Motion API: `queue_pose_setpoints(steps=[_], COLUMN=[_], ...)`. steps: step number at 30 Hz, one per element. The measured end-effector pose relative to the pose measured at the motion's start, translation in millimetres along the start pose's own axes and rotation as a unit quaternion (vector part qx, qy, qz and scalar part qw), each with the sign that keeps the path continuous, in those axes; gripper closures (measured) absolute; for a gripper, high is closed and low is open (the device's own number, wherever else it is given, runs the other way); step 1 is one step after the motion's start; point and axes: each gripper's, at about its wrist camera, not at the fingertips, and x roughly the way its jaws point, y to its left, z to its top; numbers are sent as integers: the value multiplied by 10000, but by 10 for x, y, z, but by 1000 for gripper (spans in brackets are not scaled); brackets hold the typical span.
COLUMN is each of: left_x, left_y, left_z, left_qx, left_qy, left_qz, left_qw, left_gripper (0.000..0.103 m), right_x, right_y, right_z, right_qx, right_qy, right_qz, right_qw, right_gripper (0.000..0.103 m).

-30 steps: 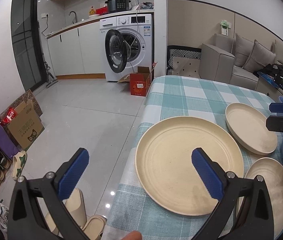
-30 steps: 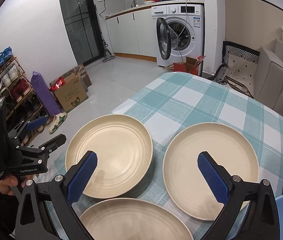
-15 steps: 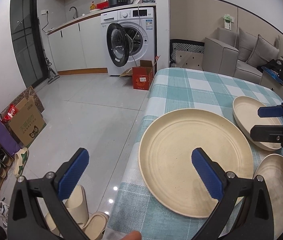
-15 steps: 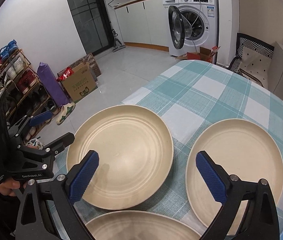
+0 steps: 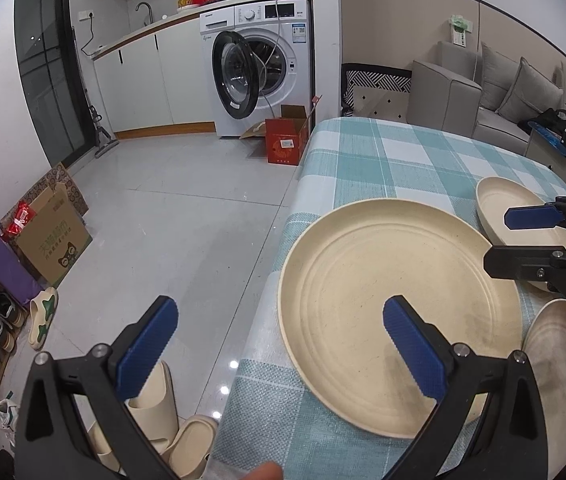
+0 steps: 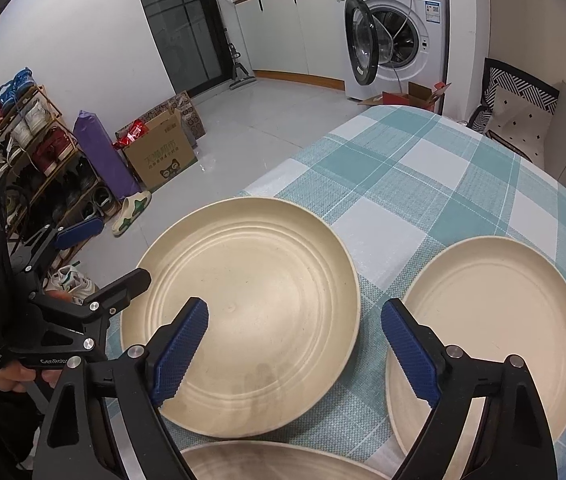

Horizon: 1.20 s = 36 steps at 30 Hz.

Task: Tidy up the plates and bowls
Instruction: 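Close the right gripper on the rim of the large cream plate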

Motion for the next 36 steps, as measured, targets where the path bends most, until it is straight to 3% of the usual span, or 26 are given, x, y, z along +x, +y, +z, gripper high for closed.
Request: queue_pose_setpoints(steps=[17, 21, 28, 30, 32, 36], left_x=[165, 192, 199, 205, 210, 209], left_y=[29, 39, 51, 45, 53, 56], left_z=[-43, -60, -76, -72, -81, -101], left_qx=[11, 16, 20, 37, 16, -10], left_qy=[300, 374, 396, 418, 445, 499], left_qz=[-12, -14, -67, -87, -84, -151], left_qw=[9995, 9993, 9992, 9991, 9990, 9986], left_gripper=[2, 10, 15, 25, 27, 41], right_x=[245, 309, 370, 384, 397, 391], right_y=[-51, -63, -73, -73, -66, -65], right_z=[11, -1, -6, -2, -8, -24], right_qx=[30, 21, 44, 50, 30, 16], right_qy=[346, 428, 514, 543, 570, 590], right_qz=[-70, -126, -190, -196, -238, -300], right_qw=[9994, 9990, 9985, 9983, 9981, 9978], right_gripper=[24, 26, 33, 36, 39, 44])
